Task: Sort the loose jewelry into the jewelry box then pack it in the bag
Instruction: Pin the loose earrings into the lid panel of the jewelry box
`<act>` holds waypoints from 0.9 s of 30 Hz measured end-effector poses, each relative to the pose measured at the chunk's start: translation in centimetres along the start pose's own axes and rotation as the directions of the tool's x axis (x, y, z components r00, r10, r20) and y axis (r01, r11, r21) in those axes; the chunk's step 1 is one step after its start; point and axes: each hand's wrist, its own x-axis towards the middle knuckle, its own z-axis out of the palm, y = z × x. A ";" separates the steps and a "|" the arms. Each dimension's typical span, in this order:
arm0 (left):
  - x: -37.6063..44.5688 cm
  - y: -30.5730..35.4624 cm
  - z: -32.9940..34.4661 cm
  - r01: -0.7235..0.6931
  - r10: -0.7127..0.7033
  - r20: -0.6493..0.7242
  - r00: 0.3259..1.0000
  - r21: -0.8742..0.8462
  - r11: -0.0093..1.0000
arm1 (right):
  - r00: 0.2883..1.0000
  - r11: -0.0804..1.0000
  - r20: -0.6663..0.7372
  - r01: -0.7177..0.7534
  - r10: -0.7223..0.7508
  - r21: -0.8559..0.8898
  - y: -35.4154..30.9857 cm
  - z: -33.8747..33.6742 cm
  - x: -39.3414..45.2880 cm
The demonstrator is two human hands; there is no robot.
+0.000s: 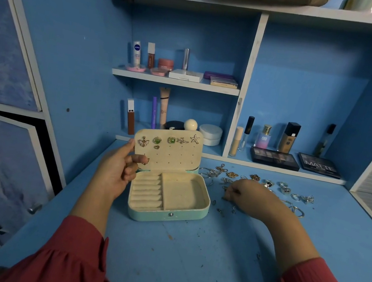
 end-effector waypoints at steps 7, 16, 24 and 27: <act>0.0 0.0 0.0 0.001 -0.001 -0.001 1.000 0.007 1.000 | 0.999 1.000 -0.039 0.006 -0.005 0.008 0.1 0.0 0.0; 0.2 -0.1 -0.1 -0.009 0.009 0.005 1.000 0.005 1.000 | 0.984 0.992 -0.157 0.092 -0.078 0.084 -0.3 -0.4 -0.6; 0.4 -0.1 -0.2 -0.022 0.022 0.003 1.000 0.026 0.999 | 0.977 0.977 -0.074 0.207 -0.202 0.054 -1.5 0.0 -0.7; 0.5 -0.1 -0.3 -0.033 0.033 0.003 0.999 0.040 0.999 | 0.973 0.976 -0.096 0.213 -0.209 0.033 -1.5 0.2 -0.6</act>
